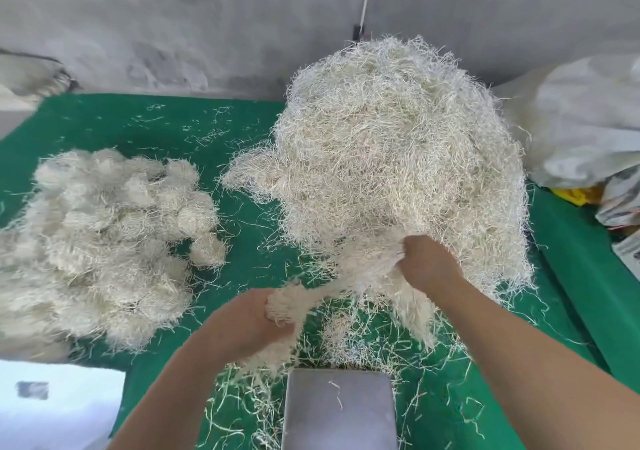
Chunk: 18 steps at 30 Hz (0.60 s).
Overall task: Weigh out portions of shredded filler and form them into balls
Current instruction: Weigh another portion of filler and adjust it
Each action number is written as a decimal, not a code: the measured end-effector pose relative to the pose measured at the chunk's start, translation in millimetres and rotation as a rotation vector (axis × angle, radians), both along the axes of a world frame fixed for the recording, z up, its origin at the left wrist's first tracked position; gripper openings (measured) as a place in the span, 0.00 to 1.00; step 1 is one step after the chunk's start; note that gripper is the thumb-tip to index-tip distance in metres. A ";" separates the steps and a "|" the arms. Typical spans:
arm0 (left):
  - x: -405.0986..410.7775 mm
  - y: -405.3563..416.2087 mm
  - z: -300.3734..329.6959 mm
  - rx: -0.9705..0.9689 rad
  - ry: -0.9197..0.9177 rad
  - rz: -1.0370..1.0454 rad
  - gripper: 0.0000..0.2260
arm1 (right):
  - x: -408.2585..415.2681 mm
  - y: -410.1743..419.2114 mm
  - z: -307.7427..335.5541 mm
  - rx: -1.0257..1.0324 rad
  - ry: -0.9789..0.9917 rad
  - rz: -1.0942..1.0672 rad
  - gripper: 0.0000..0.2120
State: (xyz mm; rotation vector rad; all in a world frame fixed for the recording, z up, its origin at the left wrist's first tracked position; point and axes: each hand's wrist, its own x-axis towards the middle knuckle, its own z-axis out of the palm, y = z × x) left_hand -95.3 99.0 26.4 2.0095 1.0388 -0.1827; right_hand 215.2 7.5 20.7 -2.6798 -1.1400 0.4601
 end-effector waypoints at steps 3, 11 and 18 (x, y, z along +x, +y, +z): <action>-16.2 16.7 -20.4 0.173 0.013 0.229 0.03 | 28.3 -5.3 -5.3 0.316 0.704 -0.593 0.16; 10.2 15.8 -10.3 -0.071 -0.552 0.775 0.20 | 21.4 -18.6 -5.7 0.133 0.795 -0.158 0.55; 62.9 -37.0 13.3 -0.622 -0.910 0.689 0.17 | -51.4 -34.8 27.9 0.477 0.375 0.086 0.39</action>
